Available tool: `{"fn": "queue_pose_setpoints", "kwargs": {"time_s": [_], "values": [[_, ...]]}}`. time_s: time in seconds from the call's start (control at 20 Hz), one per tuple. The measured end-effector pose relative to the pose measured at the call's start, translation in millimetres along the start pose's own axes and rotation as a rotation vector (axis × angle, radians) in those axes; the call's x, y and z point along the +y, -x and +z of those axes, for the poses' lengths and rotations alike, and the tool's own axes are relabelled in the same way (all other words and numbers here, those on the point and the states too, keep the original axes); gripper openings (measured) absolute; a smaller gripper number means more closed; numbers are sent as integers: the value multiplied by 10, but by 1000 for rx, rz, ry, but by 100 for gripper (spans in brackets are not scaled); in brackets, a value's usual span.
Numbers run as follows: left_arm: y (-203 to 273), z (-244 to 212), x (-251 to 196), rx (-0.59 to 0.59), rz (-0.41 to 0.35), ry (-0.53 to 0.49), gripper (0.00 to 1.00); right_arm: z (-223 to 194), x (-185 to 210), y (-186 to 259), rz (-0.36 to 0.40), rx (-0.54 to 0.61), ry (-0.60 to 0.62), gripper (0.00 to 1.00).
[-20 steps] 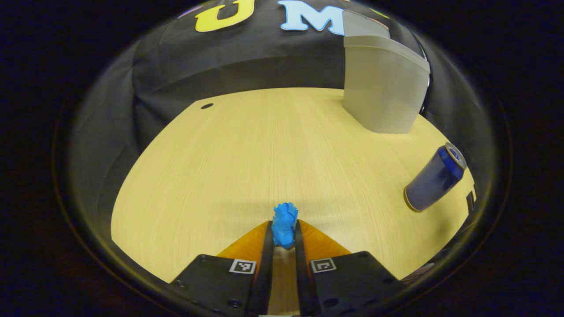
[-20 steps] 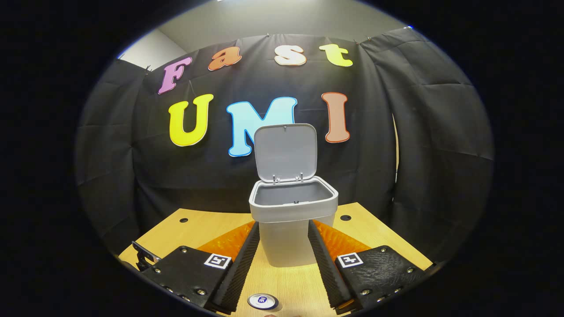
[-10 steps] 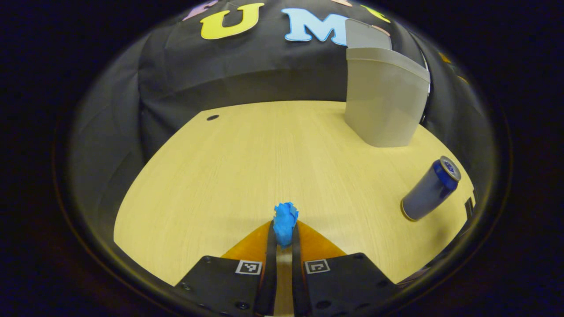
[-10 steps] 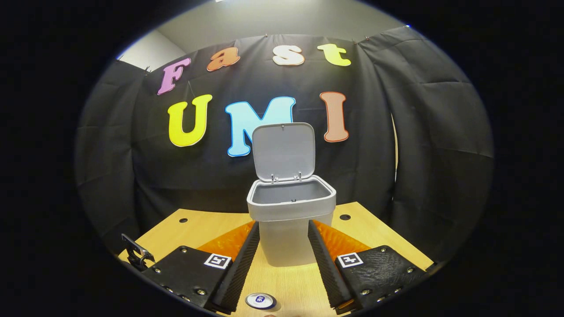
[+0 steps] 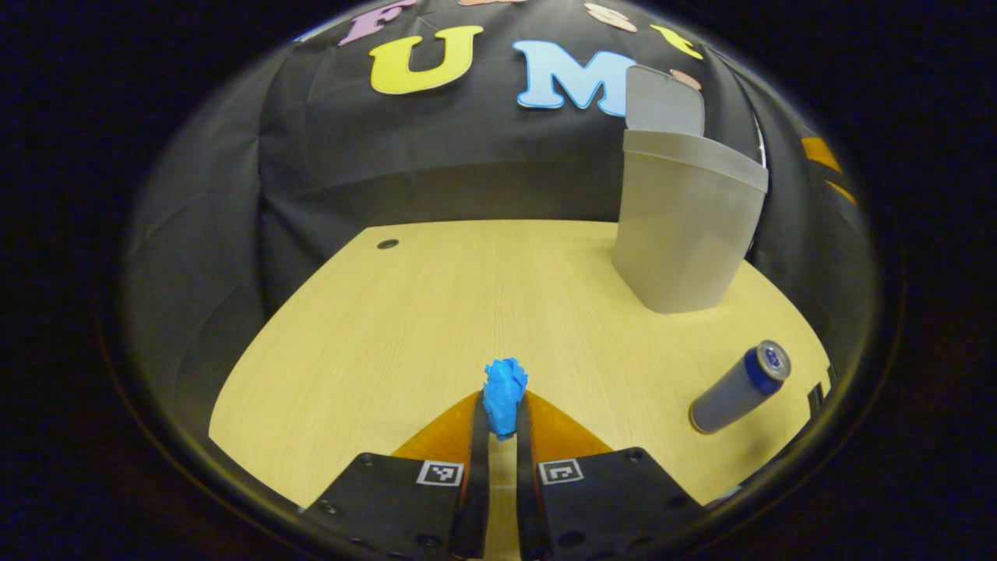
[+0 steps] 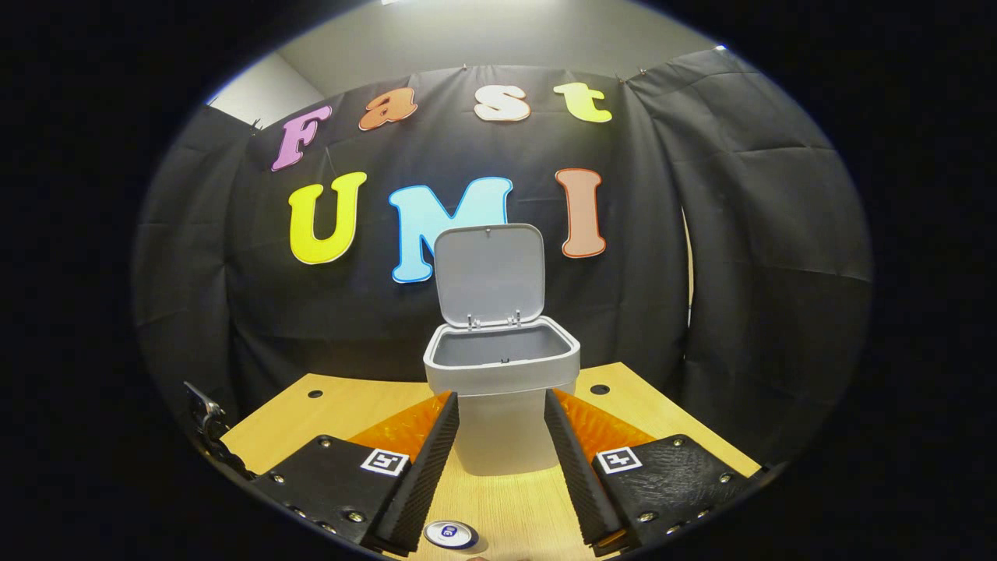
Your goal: Press the lid of the desktop garbage bin to open it, pick up the crumpled paper on the desktop and throw it into the bin, then pick up the pop can on the desktop and drop it into the bin, and finally close the garbage bin lid.
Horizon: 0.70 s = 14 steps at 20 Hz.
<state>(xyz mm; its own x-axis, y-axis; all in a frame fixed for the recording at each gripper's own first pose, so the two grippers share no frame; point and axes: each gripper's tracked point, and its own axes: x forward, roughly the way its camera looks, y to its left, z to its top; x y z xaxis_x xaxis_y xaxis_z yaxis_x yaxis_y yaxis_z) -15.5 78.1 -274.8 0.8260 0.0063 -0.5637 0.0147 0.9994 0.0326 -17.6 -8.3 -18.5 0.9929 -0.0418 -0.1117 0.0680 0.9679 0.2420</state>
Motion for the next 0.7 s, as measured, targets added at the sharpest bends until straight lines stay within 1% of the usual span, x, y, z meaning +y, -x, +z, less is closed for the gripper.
{"fn": "queue_pose_setpoints", "kwargs": {"time_s": [0.1, 0.15, 0.4, 0.45, 0.55, 0.6, 0.65, 0.7], "values": [[11, 248, -82, -43, -17, 19, 23, -8, -12, -8, -7, 1, 11, 73], [13, 372, -131, -65, -25, 21, 21, -15, -29, -12, -13, 5, 17, 73], [55, 885, -347, -166, -69, 1, 21, -22, -60, -1, -24, 8, 22, 73], [63, 957, -400, -181, -80, 1, 23, -27, -71, 2, -25, 10, 22, 73], [94, 1126, -498, -208, -106, 14, 23, -46, -91, 7, -28, 14, 23, 73], [122, 1211, -535, -223, -113, 20, 19, -59, -101, 9, -29, 16, 23, 73], [155, 1286, -585, -239, -122, 24, 24, -56, -109, 11, -31, 17, 21, 73], [183, 1369, -624, -255, -131, 25, 23, -58, -110, 15, -31, 16, 16, 73]]}}
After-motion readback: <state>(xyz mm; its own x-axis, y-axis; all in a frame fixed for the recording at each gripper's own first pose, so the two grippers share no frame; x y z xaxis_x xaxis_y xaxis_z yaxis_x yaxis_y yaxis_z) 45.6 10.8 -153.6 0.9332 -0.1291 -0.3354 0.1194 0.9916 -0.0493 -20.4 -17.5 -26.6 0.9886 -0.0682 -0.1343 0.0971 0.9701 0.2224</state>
